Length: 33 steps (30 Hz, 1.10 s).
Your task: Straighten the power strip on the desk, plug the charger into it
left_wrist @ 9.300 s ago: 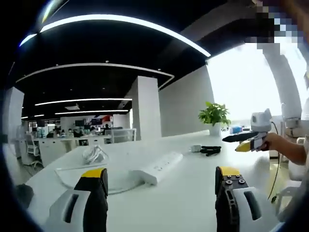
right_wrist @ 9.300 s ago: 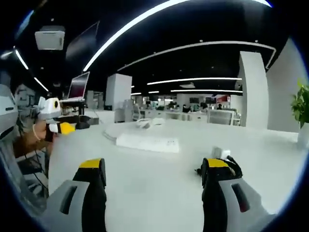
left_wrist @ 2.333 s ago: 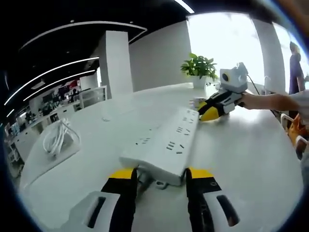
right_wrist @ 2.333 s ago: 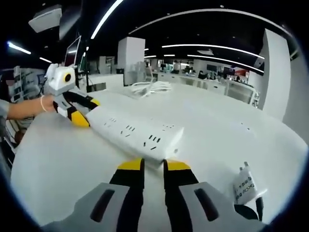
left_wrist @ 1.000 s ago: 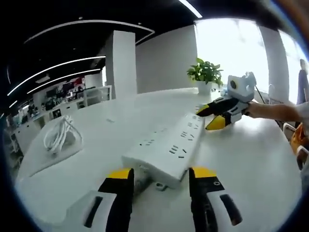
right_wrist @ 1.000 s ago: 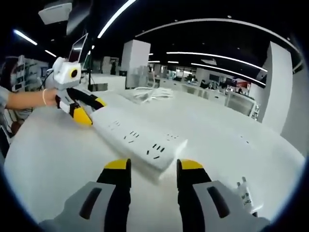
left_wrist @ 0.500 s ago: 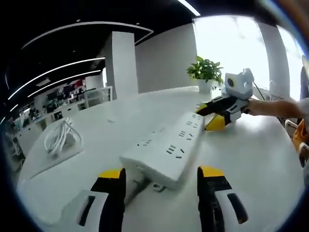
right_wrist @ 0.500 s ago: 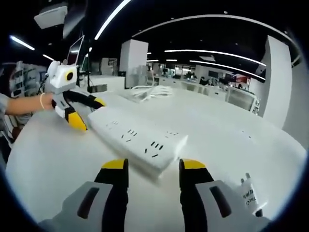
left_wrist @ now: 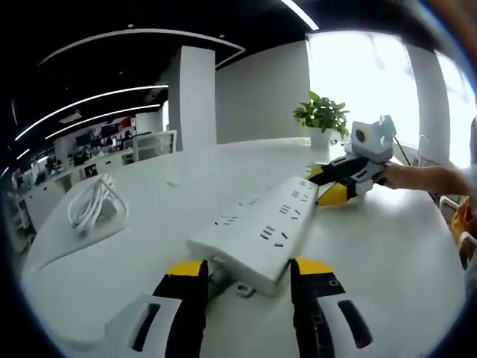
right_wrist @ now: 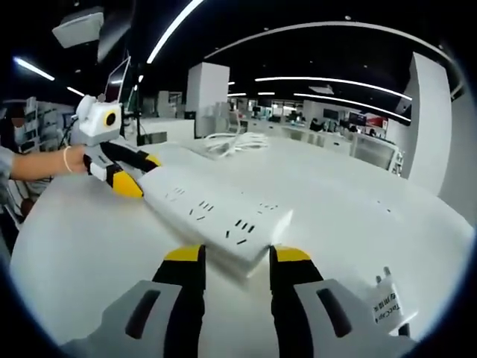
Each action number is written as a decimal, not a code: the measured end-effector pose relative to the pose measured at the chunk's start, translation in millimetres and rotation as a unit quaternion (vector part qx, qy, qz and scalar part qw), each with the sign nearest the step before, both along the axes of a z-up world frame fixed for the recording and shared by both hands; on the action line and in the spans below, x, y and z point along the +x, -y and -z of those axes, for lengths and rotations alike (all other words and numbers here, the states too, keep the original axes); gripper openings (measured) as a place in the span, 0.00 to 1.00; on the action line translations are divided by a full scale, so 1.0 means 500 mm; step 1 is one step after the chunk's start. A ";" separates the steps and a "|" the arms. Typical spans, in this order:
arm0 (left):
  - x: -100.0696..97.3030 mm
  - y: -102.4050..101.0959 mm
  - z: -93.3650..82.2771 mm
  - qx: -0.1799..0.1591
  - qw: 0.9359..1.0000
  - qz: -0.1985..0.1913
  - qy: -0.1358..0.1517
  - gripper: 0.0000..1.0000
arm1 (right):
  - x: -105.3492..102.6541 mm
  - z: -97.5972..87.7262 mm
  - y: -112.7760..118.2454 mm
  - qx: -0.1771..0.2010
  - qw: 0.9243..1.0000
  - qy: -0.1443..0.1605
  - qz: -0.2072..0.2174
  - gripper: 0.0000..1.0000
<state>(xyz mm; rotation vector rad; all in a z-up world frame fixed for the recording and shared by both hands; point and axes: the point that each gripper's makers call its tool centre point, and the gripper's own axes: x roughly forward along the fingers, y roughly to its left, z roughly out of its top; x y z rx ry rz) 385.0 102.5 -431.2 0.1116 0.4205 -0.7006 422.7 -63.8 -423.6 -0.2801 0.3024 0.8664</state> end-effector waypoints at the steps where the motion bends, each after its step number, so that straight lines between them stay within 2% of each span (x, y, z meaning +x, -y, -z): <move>1: 0.000 0.001 0.000 0.001 1.000 0.000 0.000 0.45 | -0.001 0.000 0.000 0.001 1.000 -0.001 0.000 0.32; 20: -0.001 0.000 -0.001 0.008 1.000 0.021 -0.007 0.44 | -0.012 -0.003 0.004 0.010 1.000 -0.022 0.016 0.29; 33: 0.004 0.001 -0.002 0.014 0.999 0.048 -0.012 0.44 | -0.022 -0.003 0.011 0.003 1.000 -0.020 0.021 0.27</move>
